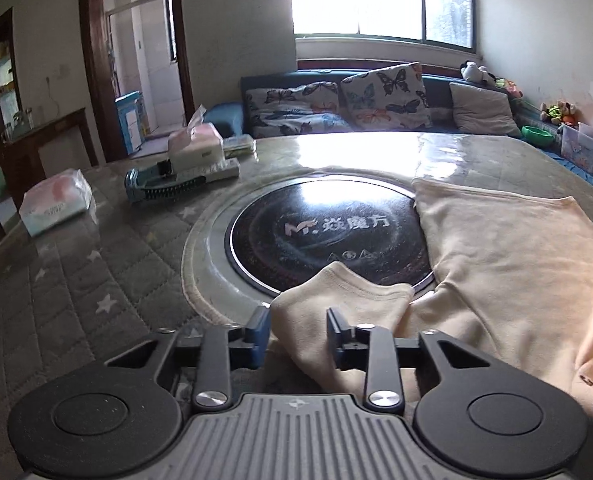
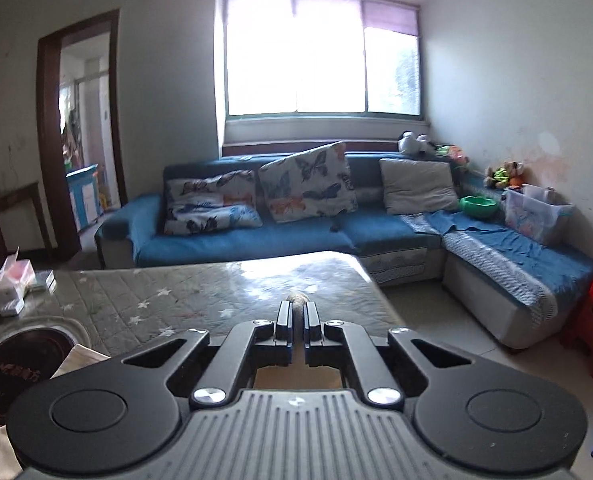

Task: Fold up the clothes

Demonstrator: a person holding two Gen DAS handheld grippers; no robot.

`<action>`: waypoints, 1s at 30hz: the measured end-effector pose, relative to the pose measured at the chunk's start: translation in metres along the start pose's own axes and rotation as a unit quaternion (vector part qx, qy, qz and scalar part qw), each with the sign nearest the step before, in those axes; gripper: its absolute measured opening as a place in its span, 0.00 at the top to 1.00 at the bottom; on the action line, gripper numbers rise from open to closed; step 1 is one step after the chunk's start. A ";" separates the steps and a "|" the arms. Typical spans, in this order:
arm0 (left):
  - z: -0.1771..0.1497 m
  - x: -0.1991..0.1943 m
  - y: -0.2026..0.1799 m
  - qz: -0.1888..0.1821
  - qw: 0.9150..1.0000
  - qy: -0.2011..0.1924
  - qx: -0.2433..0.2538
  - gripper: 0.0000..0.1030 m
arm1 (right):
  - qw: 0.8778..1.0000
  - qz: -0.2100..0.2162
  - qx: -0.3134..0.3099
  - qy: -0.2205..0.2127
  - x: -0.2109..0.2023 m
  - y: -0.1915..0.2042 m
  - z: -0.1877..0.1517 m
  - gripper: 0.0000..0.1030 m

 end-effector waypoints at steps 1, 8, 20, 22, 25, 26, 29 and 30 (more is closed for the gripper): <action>-0.002 0.001 0.002 0.004 1.000 0.003 -0.002 0.74 | 1.000 -0.007 0.005 -0.001 -0.010 -0.011 -0.003 0.96; -0.007 -0.010 0.004 0.005 1.000 -0.001 0.006 0.75 | 0.994 -0.085 0.038 0.065 -0.057 -0.095 -0.080 0.96; 0.013 -0.038 -0.015 -0.007 0.999 -0.041 0.017 0.45 | 0.989 -0.046 0.022 0.137 -0.039 -0.073 -0.139 0.67; 0.010 -0.035 -0.013 -0.003 0.999 -0.033 0.011 0.45 | 0.989 -0.041 0.012 0.142 -0.028 -0.062 -0.144 0.64; 0.007 -0.032 -0.016 0.001 0.999 -0.031 0.021 0.45 | 0.988 -0.033 -0.003 0.148 -0.012 -0.045 -0.150 0.62; 0.007 -0.031 -0.018 0.001 0.999 -0.031 0.027 0.45 | 0.988 -0.030 -0.008 0.151 -0.007 -0.040 -0.152 0.57; 0.007 -0.028 -0.024 0.002 0.998 -0.034 0.047 0.45 | 0.987 -0.021 -0.023 0.157 0.010 -0.024 -0.158 0.51; 0.008 -0.026 -0.027 0.002 0.998 -0.035 0.053 0.45 | 0.987 -0.027 -0.019 0.159 0.013 -0.026 -0.159 0.48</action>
Point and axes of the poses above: each gripper's, at about its wrist camera, not at the fingertips, and x roughly the way its jaws point, y to its left, z to its top, the point moved 9 cm from there along x, roughly the way its jaws point, and after that the axes turned 3 degrees about -z, right-handed, at the moved point
